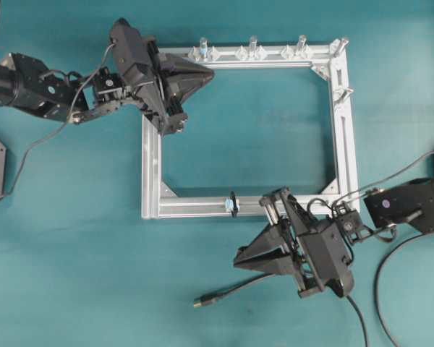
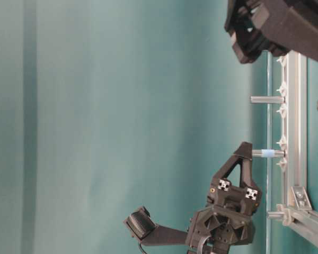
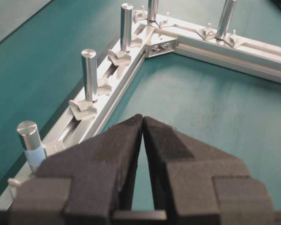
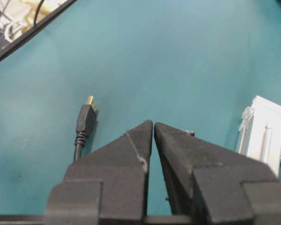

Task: Insert the wire through the string loop located in the center.

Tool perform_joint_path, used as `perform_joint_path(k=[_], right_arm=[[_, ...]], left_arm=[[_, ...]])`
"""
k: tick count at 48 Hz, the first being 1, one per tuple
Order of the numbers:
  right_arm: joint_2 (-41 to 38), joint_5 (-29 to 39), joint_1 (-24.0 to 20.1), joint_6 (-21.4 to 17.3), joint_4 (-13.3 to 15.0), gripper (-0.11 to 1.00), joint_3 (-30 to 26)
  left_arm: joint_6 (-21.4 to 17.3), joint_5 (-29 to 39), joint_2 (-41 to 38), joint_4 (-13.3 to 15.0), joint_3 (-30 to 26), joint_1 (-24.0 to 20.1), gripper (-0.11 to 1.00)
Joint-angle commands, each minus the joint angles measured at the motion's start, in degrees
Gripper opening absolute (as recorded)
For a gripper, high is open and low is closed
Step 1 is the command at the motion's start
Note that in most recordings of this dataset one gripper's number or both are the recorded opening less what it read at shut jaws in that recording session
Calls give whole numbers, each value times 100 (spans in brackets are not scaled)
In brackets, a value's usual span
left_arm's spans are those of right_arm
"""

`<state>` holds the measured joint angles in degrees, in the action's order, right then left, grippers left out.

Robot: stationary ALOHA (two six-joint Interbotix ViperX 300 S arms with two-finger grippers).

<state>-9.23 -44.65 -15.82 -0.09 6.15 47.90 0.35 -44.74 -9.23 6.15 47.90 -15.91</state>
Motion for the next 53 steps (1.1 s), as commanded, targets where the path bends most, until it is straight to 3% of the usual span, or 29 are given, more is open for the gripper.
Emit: perform_joint_path(k=[1,3,6,8,20,29,38,53], right_arm=[[53,-26,-9,-88,9,19,-88],[44,-9,-9,-97,9,18,-88],[44,0,-18,-105,9,5,-79],[44,0,-18,-105,9,0,-88],[53,62,-79,-114,9,0,-158],[44,536,-255,-193,9,0,-343],[44,1195,-325,-475,9,0,-589],[-255,1257,-378,-905,62,0,-686]], left_arm=[[9,246,316,-264,-158,105,15],[0,466,369,-264,-193,114,12],[0,826,448,-264,-229,114,1],[-9,1046,492,-264,-246,114,0],[0,1441,712,-264,-246,193,0],[9,1591,949,-264,-185,255,0],[44,2250,1327,-264,-79,264,0],[62,2874,1942,-264,237,413,2]])
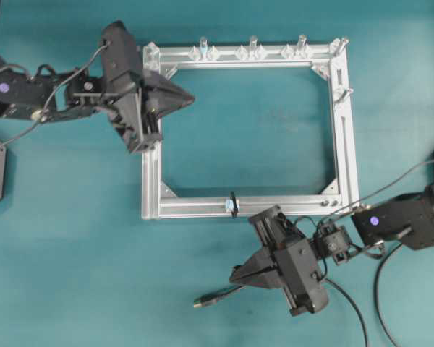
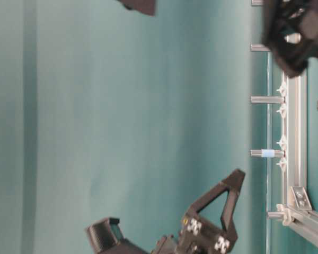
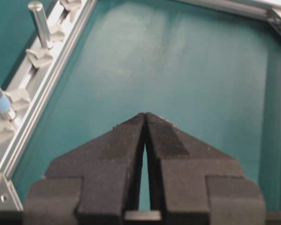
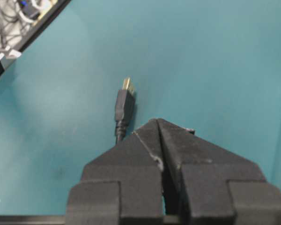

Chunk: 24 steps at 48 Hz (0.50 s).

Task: Insert the wire through the string loop located in the center.

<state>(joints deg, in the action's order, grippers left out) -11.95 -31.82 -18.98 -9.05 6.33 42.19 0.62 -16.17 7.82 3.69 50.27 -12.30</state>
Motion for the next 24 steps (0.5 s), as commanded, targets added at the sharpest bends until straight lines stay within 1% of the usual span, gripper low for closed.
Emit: perform_joint_path(k=[1,4,5,7,8,9,12,17,18,19,22,24], right_arm=[[0,-35,-70,-9,62,0,-123],[-44,-18,-88,-9,88,0,-141],[-44,-9,-105,-9,88,1,-141],[-53,0,-123,-9,105,4,-167],[-53,0,-132,-9,114,8,-167],[-53,9,-132,-9,114,12,-167],[-62,26,-141,-18,123,30,-176],[-79,53,-158,-26,123,60,-176],[-88,53,-167,-26,123,63,-176],[-97,53,-167,-26,123,64,-176],[-132,53,-176,-26,123,60,-185],[-167,44,-185,-35,123,60,-193]], left_arm=[[44,26,281,-18,26,62,5],[44,26,413,-18,132,70,19],[44,26,448,-9,158,70,27],[44,26,519,-18,211,70,38],[44,26,554,-18,237,70,41],[44,26,580,-18,264,79,42],[44,44,694,-9,343,79,39],[44,105,853,-18,457,88,39],[44,123,879,-18,475,88,39],[44,141,914,-18,501,88,39],[44,185,993,-9,554,97,39],[44,229,1037,-18,571,97,39]])
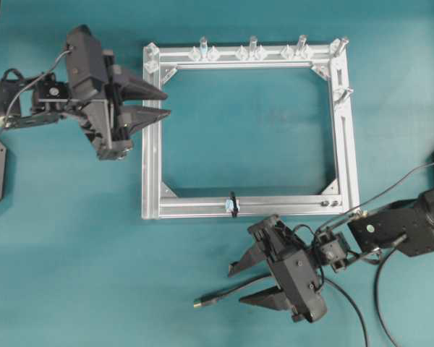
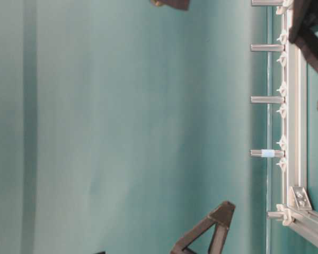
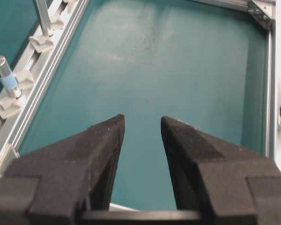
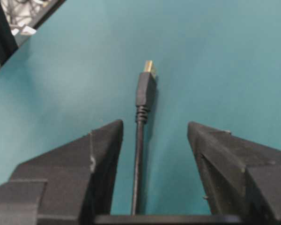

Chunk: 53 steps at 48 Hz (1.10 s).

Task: Insert the wire through the string loop located in the center.

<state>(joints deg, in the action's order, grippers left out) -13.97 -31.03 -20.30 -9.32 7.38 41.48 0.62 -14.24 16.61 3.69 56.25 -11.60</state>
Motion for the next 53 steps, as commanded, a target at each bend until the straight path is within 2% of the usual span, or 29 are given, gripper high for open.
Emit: perform_joint_path(k=[1,24,53], right_arm=[[26,-26,-53,-9,18,60,-132],[-378,-62,-62,-26,9,60,-220],[-598,-105,-62,-35,9,59,-229]], left_arm=[[44,44,185,-18,-9,35,39],[53,229,352,-9,229,62,40],[53,220,352,-9,246,70,40]])
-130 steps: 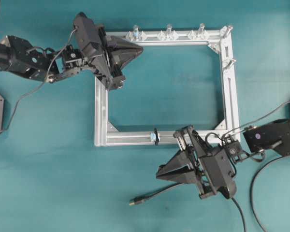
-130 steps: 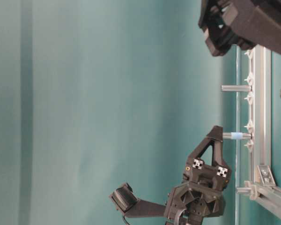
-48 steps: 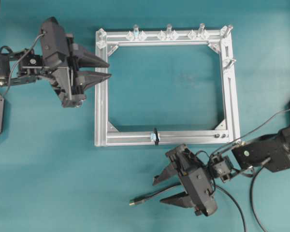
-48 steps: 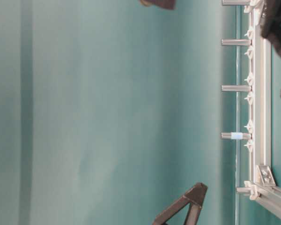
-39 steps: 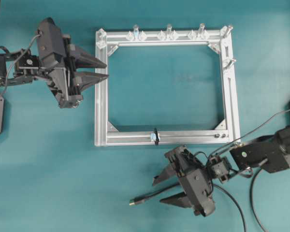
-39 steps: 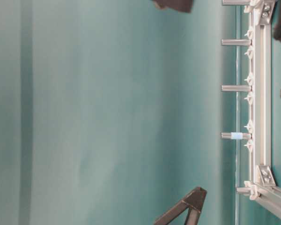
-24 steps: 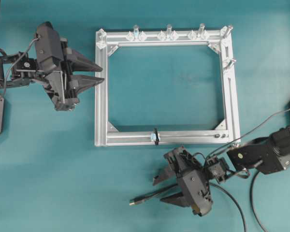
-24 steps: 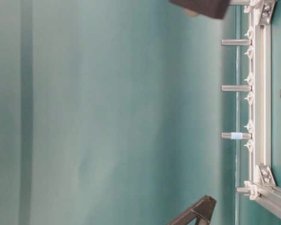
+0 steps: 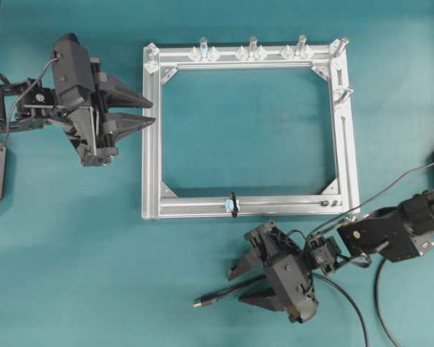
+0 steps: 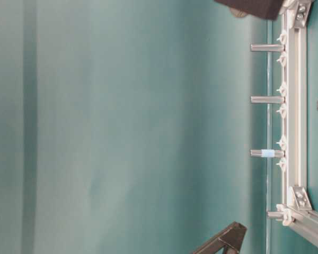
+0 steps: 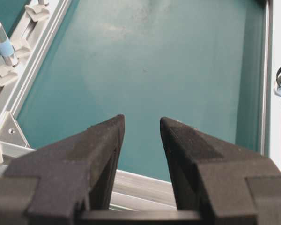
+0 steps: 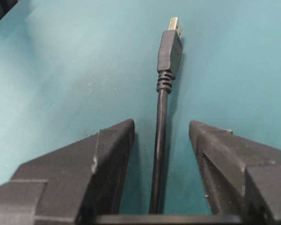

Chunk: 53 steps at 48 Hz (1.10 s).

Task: Insert the wire through the string loop located in the center.
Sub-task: 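Lift the USB cable with the right gripper and swing it toward the frame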

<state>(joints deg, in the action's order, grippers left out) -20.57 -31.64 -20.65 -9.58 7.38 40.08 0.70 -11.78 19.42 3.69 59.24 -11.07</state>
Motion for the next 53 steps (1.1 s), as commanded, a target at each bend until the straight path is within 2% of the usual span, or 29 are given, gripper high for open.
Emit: perform_joint_path(k=[1,17,21,23,30,32,40,53], right_arm=[[62,-44,-26,-9,9,59,-88],[-9,9,-18,-9,-9,59,-88],[-18,88,-26,-9,-18,55,-88],[-26,149,-26,-9,-18,49,-88],[-35,404,-26,-9,-18,13,-105],[-44,501,-26,-9,-18,8,-132],[-62,694,-26,-9,-26,7,-220],[-62,729,-26,-185,-35,7,-211]], left_arm=[[44,-26,70,-9,-53,18,40],[53,-26,70,-9,-88,18,40],[53,-26,70,-18,-88,44,40],[53,-26,70,-9,-88,62,40],[53,-26,62,26,-97,149,40],[53,-18,53,35,-97,167,40],[97,-26,35,35,-88,220,40],[448,-26,35,26,-62,255,40]])
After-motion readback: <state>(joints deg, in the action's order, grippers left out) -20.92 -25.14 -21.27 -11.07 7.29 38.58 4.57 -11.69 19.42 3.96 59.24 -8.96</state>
